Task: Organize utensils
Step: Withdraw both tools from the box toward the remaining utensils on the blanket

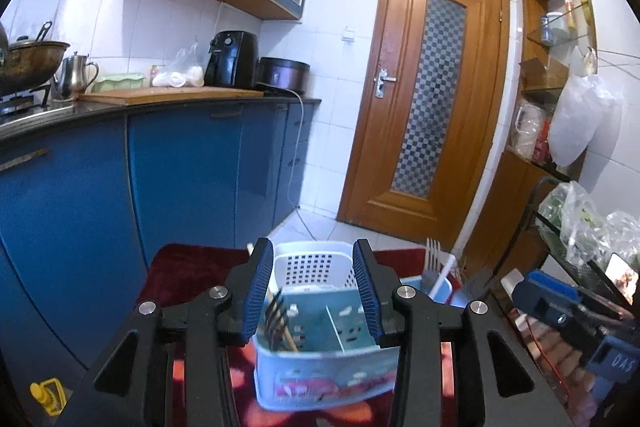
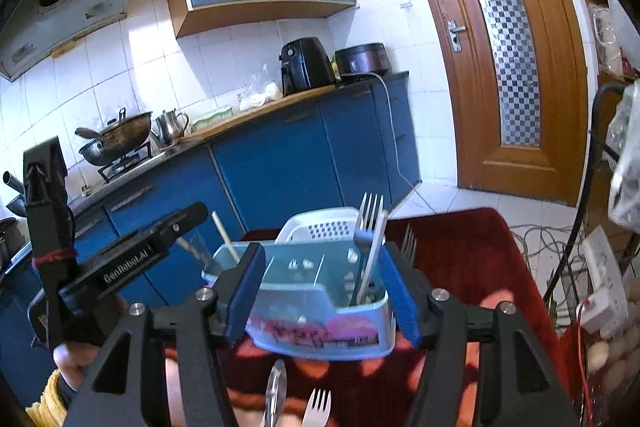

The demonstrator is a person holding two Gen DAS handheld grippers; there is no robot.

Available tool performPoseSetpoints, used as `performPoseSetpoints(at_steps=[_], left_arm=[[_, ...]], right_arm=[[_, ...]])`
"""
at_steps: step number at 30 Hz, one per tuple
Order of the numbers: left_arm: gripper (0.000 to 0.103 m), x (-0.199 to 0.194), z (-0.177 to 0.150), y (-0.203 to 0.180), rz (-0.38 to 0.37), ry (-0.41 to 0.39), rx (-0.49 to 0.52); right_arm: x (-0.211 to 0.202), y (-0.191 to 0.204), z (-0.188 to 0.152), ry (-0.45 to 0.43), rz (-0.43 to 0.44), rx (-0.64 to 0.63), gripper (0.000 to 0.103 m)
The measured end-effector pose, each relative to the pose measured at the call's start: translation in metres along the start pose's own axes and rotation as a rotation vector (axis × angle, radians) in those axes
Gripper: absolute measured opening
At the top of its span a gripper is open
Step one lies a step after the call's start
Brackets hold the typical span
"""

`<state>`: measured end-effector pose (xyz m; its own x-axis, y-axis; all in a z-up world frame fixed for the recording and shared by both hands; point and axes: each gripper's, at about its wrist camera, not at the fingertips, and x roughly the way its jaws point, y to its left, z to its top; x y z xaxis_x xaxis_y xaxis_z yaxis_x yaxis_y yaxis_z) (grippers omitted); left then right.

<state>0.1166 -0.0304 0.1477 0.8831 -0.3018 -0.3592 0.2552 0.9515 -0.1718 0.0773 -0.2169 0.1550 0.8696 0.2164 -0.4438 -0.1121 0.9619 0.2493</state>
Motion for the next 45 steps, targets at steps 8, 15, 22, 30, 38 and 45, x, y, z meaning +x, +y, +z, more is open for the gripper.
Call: performPoseSetpoints(at_steps=[8,15,22,30,38,45], left_arm=[[0.043,-0.024,-0.021,0.0,0.007,0.059,0.015],[0.043,-0.035,-0.04,0.004,-0.004,0.13,-0.007],[0.043,-0.04,-0.059,0.011,0.034,0.203,0.0],[0.043,-0.038,-0.082,0.019,0.05,0.291,-0.012],[0.043,-0.032,-0.1,0.022,0.061,0.367,-0.01],[0.043,-0.025,-0.118,0.025,0.063,0.434,-0.02]], right_arm=[[-0.009,0.005,-0.029,0.065,0.007,0.009,0.064],[-0.012,0.0,-0.052,0.126,0.001,0.045,0.065],[-0.007,-0.007,-0.073,0.207,-0.003,0.071,0.068],[0.0,-0.014,-0.095,0.284,-0.012,0.097,0.068],[0.004,-0.019,-0.113,0.328,-0.009,0.109,0.068],[0.006,-0.023,-0.125,0.359,-0.023,0.12,0.068]])
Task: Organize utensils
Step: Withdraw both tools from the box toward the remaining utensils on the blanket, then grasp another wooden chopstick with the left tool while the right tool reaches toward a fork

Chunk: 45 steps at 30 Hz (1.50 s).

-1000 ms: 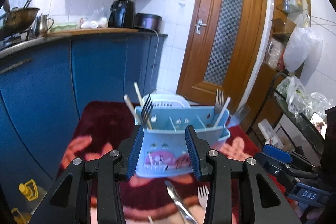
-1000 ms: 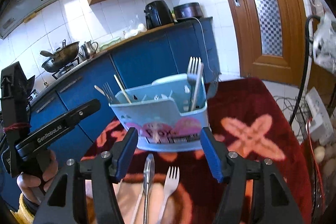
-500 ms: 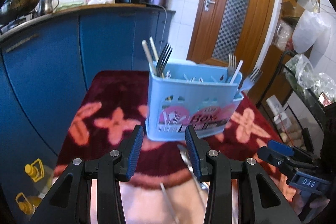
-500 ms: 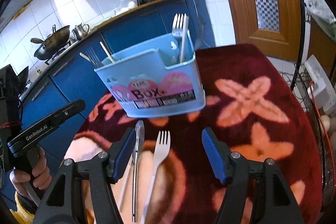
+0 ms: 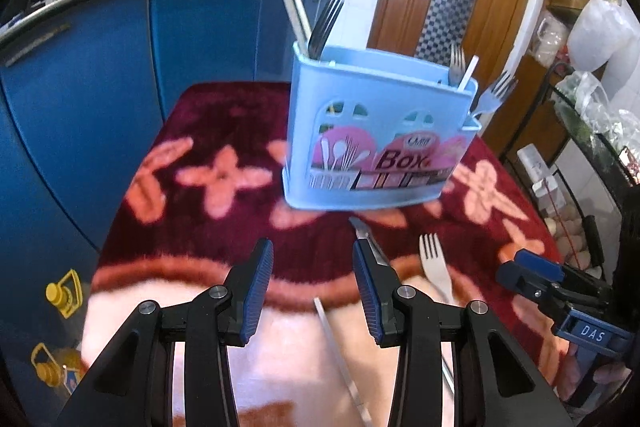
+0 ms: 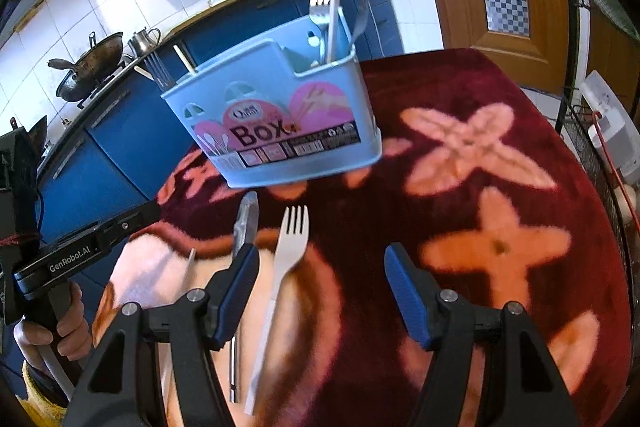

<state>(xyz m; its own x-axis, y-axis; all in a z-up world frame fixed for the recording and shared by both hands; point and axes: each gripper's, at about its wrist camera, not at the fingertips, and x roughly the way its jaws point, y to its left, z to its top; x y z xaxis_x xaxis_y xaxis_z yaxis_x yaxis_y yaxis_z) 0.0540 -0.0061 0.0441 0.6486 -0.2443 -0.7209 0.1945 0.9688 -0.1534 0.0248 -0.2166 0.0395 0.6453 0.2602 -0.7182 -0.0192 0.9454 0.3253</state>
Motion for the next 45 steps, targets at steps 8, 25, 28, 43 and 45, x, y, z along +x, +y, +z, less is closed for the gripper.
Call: performPoseSetpoints(at_steps=[8,25,28,43,45], left_arm=[[0.043,0.018,-0.016,-0.002,0.009,0.097,0.017],[0.04,0.039,-0.038,-0.014,0.027,0.21,0.037],[0.036,0.041,-0.04,-0.018,0.044,0.237,0.064],[0.015,0.048,-0.033,-0.018,0.066,0.324,0.063],[0.011,0.048,-0.032,-0.017,0.046,0.327,0.045]], right_arm=[[0.007,-0.009,-0.01,0.027,-0.011,0.021,0.068],[0.009,-0.018,-0.019,0.04,-0.027,0.038,0.068],[0.009,-0.019,-0.019,0.038,-0.022,0.038,0.068],[0.007,-0.015,-0.02,0.038,0.001,0.033,0.068],[0.006,-0.015,-0.02,0.038,0.002,0.03,0.068]])
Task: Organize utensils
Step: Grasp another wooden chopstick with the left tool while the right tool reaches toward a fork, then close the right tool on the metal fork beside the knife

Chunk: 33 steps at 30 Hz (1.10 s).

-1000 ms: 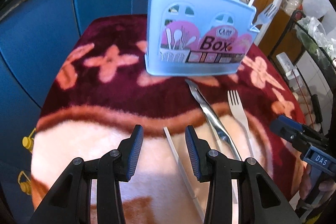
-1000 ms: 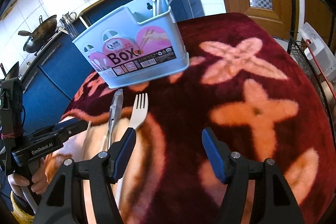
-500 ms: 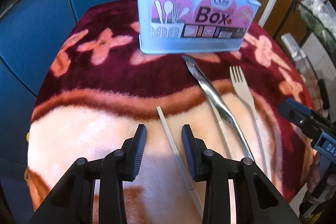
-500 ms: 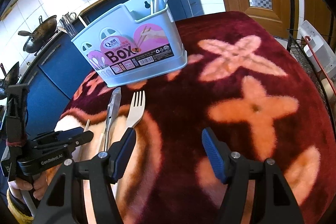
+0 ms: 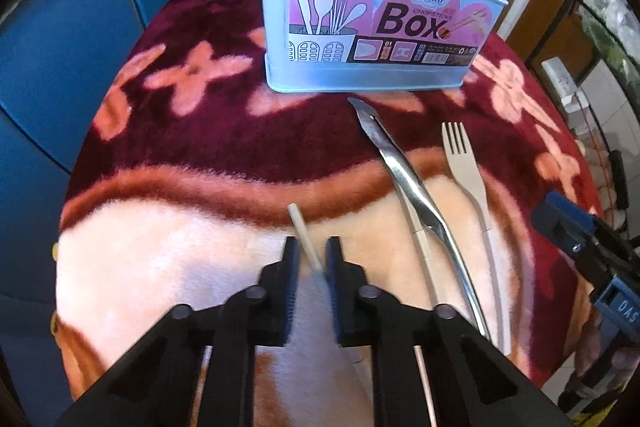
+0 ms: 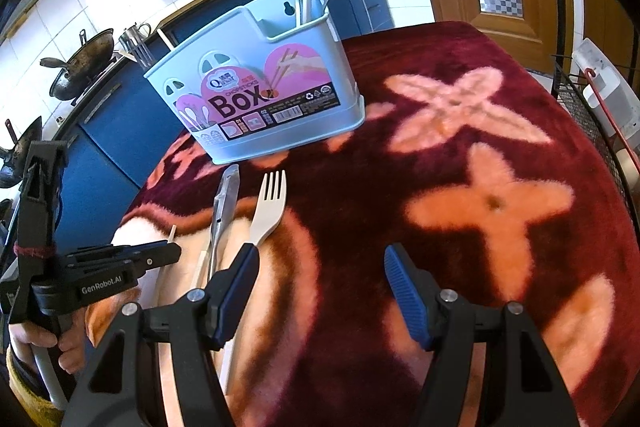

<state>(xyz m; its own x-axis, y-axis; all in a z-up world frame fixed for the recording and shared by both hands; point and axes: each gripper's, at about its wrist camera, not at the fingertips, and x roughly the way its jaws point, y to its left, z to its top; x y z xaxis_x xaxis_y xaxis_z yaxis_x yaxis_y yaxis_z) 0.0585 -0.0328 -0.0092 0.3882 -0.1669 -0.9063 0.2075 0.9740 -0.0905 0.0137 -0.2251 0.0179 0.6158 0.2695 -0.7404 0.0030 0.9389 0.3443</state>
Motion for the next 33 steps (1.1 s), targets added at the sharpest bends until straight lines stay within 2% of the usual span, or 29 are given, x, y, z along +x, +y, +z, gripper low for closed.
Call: performPoseSetpoints(at_steps=[2,6,10,12,16,20,24,30,32,33], left_arm=[[0.004,-0.001,0.0,0.002,-0.037,0.0,-0.019],[0.004,-0.004,-0.001,0.007,-0.139,-0.014,-0.07],[0.004,-0.013,0.001,0.01,-0.178,-0.086,-0.103],[0.004,-0.019,0.003,0.013,-0.175,-0.127,-0.112],[0.004,-0.029,0.009,0.019,-0.12,-0.23,-0.12],[0.004,-0.034,0.014,0.029,-0.106,-0.291,-0.132],[0.004,-0.035,0.016,0.033,-0.101,-0.321,-0.129],[0.004,-0.036,0.016,0.036,-0.126,-0.33,-0.138],[0.004,-0.037,0.015,0.036,-0.131,-0.337,-0.139],[0.004,-0.037,0.015,0.036,-0.133,-0.339,-0.14]], right_arm=[[0.0,0.002,0.001,0.002,-0.002,-0.006,0.068],[0.003,0.005,0.004,0.014,0.006,-0.015,0.068],[0.012,0.013,0.01,0.031,0.011,-0.044,0.068],[0.018,0.016,0.014,0.04,0.011,-0.057,0.068],[0.032,0.023,0.023,0.064,0.014,-0.084,0.068],[0.046,0.029,0.029,0.08,-0.005,-0.126,0.065],[0.058,0.035,0.034,0.087,-0.023,-0.19,0.057],[0.068,0.035,0.041,0.1,0.04,-0.21,0.048],[0.07,0.032,0.044,0.102,0.057,-0.193,0.036],[0.07,0.029,0.046,0.103,0.072,-0.179,0.025]])
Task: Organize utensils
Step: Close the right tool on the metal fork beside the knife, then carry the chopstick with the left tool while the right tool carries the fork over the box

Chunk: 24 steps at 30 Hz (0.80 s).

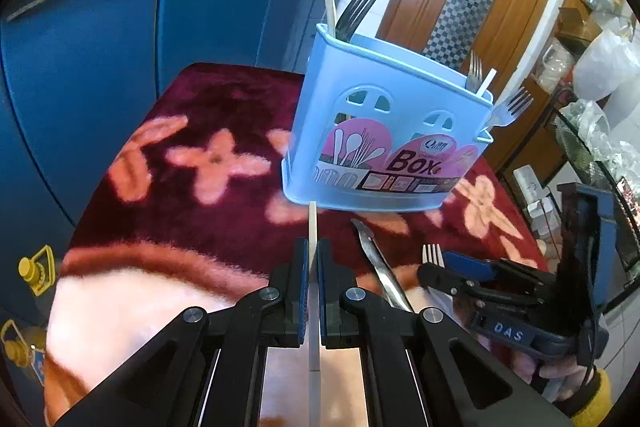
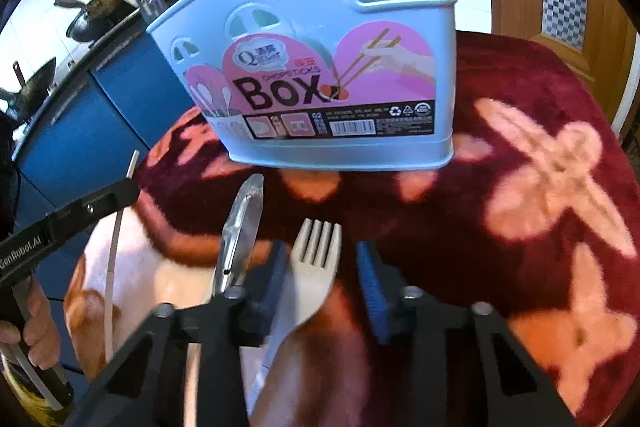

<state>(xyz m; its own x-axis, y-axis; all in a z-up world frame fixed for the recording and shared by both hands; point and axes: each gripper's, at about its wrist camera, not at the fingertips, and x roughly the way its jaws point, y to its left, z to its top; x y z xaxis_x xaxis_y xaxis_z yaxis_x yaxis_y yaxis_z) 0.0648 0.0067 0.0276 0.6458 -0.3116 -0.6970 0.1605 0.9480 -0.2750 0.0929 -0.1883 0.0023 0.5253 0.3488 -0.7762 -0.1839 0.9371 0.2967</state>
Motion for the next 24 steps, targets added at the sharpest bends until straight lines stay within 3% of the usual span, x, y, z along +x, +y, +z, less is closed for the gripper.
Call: performPoseSetpoints(at_steps=[1,3,13,24], left_arm=[[0.004,-0.001,0.0,0.0,-0.003,-0.002,-0.002],[0.004,-0.002,0.0,0.0,-0.003,-0.007,-0.002],[0.004,-0.018,0.002,-0.006,-0.016,-0.056,0.007],[0.004,-0.044,0.013,-0.018,-0.041,-0.148,0.028]], right_arm=[[0.0,-0.002,0.0,0.0,0.014,0.012,0.013],[-0.003,-0.008,0.0,-0.007,0.072,0.048,0.007],[-0.037,0.019,-0.009,-0.131,0.025,-0.025,0.004],[-0.088,0.023,-0.006,-0.311,-0.033,0.014,0.004]])
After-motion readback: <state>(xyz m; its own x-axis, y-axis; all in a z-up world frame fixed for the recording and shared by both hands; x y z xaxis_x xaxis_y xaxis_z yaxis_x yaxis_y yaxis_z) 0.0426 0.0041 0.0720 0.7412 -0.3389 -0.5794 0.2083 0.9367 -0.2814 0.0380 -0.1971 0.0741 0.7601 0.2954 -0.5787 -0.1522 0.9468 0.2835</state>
